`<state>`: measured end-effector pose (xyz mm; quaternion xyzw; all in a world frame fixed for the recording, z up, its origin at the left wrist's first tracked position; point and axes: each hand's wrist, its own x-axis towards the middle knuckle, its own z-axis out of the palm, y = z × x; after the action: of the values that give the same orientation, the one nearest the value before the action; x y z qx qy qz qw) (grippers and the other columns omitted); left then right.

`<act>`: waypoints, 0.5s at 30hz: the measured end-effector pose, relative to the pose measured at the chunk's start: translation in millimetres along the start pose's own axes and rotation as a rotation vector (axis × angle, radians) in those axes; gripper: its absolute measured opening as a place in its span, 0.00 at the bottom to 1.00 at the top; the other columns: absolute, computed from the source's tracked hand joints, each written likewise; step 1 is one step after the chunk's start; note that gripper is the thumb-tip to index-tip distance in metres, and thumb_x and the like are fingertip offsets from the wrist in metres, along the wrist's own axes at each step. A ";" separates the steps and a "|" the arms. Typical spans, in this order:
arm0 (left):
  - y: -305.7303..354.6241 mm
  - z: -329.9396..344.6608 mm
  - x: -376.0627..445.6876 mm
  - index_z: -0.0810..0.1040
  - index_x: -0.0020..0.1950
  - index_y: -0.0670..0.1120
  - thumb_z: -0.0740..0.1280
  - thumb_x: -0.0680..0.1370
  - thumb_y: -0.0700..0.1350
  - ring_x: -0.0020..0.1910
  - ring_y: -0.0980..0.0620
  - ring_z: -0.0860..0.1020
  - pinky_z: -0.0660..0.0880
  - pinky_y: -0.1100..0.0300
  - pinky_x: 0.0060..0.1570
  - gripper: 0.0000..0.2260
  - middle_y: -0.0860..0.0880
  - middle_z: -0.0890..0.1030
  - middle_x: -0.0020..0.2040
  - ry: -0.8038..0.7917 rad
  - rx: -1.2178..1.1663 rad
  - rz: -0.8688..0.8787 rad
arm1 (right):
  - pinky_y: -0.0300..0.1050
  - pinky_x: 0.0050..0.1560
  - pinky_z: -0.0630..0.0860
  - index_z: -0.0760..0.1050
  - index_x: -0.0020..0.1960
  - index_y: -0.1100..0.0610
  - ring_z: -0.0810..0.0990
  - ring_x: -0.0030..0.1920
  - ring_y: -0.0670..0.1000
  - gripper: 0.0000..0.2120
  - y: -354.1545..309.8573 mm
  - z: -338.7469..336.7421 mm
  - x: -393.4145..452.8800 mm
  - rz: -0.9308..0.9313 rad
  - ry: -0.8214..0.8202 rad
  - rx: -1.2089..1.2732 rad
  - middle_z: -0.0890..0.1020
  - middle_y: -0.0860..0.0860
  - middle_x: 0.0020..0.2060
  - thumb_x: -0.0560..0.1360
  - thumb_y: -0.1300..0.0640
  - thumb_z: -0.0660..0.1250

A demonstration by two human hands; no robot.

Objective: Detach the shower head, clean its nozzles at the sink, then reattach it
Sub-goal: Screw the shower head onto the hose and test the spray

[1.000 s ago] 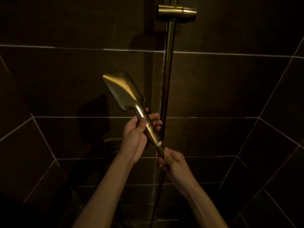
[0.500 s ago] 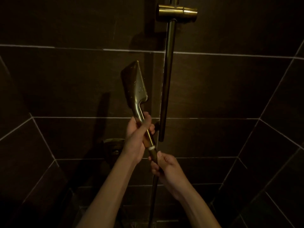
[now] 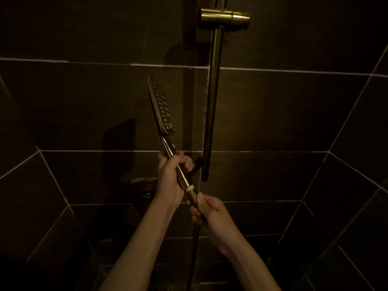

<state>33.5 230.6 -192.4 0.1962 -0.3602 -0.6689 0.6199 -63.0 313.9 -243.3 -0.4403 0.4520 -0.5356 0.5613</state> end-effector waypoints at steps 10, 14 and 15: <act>0.2 -0.4 -1.3 0.76 0.64 0.42 0.59 0.82 0.44 0.46 0.52 0.80 0.77 0.59 0.46 0.13 0.47 0.81 0.47 0.064 0.101 -0.063 | 0.37 0.34 0.65 0.75 0.50 0.62 0.68 0.30 0.42 0.16 14.2 -2.4 6.9 -0.067 0.131 -0.034 0.72 0.45 0.28 0.84 0.53 0.54; 1.4 3.1 -3.5 0.75 0.64 0.43 0.56 0.83 0.46 0.44 0.52 0.78 0.75 0.56 0.49 0.14 0.46 0.79 0.45 0.085 0.034 -0.096 | 0.35 0.32 0.67 0.76 0.50 0.63 0.68 0.28 0.42 0.18 12.2 -5.9 7.6 -0.013 0.066 0.088 0.71 0.46 0.28 0.83 0.51 0.54; 2.4 4.2 -4.7 0.75 0.64 0.43 0.57 0.83 0.49 0.43 0.52 0.77 0.74 0.56 0.49 0.15 0.47 0.78 0.44 0.080 0.032 -0.096 | 0.36 0.33 0.67 0.76 0.50 0.63 0.68 0.29 0.42 0.18 10.9 -5.8 6.4 0.000 0.043 0.095 0.71 0.47 0.28 0.84 0.51 0.54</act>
<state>33.0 236.3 -188.8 0.2496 -0.3360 -0.6836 0.5980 -66.4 307.9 -255.3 -0.4018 0.4378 -0.5658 0.5716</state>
